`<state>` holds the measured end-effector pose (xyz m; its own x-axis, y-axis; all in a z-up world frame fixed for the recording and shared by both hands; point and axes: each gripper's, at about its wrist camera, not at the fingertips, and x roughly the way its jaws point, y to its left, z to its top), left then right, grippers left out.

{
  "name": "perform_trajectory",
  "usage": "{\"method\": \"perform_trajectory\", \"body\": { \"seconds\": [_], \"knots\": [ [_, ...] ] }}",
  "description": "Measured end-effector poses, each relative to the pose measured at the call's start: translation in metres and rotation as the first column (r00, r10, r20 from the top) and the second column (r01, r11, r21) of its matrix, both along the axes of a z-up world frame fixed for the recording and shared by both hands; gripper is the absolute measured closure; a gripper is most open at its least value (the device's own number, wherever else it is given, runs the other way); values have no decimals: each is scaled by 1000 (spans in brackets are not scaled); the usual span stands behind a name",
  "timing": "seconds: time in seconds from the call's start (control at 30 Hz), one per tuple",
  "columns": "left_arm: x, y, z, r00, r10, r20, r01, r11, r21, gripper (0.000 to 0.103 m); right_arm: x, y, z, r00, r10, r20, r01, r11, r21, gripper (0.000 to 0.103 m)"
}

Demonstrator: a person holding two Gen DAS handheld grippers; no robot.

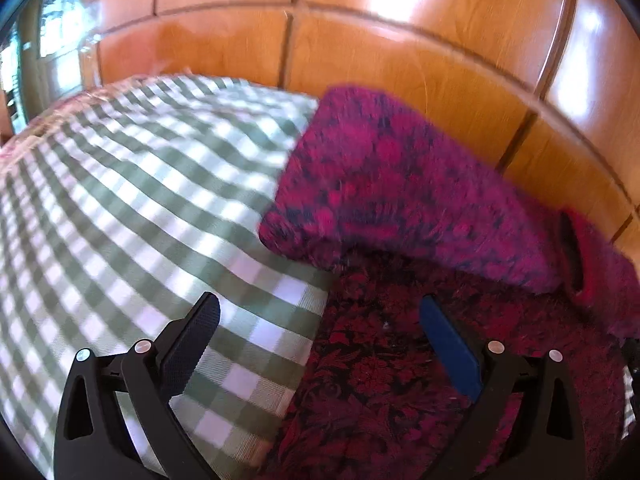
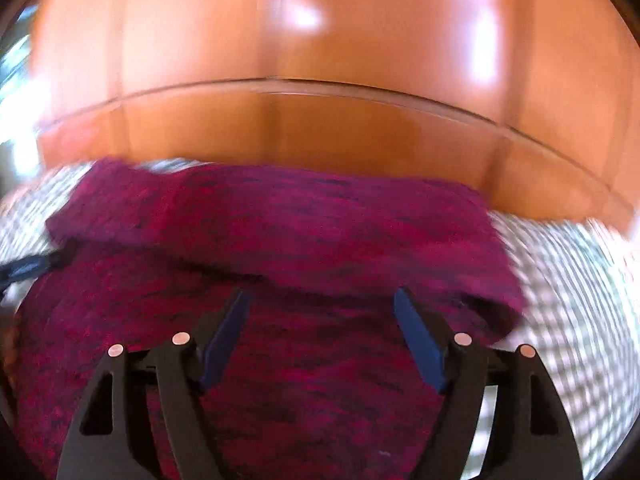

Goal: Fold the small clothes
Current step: 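Lower the held edge onto the sweater and open the right tool, then grasp the ribbed hem at its middle with the left tool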

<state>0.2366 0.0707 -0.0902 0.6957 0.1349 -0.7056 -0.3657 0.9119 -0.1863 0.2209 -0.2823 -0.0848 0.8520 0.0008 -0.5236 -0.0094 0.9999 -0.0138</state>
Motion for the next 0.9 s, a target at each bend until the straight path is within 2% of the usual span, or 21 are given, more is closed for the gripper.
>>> {"method": "perform_trajectory", "body": {
  "seconds": [0.03,0.1,0.23,0.3,0.37,0.43,0.53,0.63,0.7,0.8,0.9],
  "knots": [
    [-5,-2,9,999,-16,37,17,1000,-12,6,0,-17,-2,995,-101,-7,101,994,44,22],
    [-16,-14,28,991,-70,118,72,997,-12,6,-1,-42,-7,976,-214,-33,217,969,116,21],
    [-16,-49,60,960,-199,196,201,979,7,7,1,-78,-19,932,-342,-118,360,911,200,19],
    [-3,-68,69,942,-261,212,270,963,-12,16,4,-90,-26,911,-375,-171,407,880,243,18],
    [15,-85,70,930,-315,191,326,945,-28,28,8,-98,-30,897,-390,-209,438,852,287,18],
    [36,-99,67,920,-358,158,369,928,-49,33,8,-108,-34,893,-389,-229,447,832,329,18],
    [72,-121,52,911,-405,79,411,908,-86,37,7,-106,-33,896,-383,-227,442,824,354,18],
    [101,-144,31,893,-449,-10,446,890,-91,49,4,-100,-30,897,-386,-217,441,828,348,18],
    [107,-147,26,884,-467,-13,463,881,-95,61,9,-100,-33,895,-383,-229,443,827,345,18],
    [107,-151,30,864,-503,1,502,861,-80,89,15,-100,-35,890,-380,-252,449,825,343,17],
    [100,-137,43,853,-521,36,521,846,-112,101,18,-100,-36,887,-383,-258,454,825,336,17]
  ]
}}
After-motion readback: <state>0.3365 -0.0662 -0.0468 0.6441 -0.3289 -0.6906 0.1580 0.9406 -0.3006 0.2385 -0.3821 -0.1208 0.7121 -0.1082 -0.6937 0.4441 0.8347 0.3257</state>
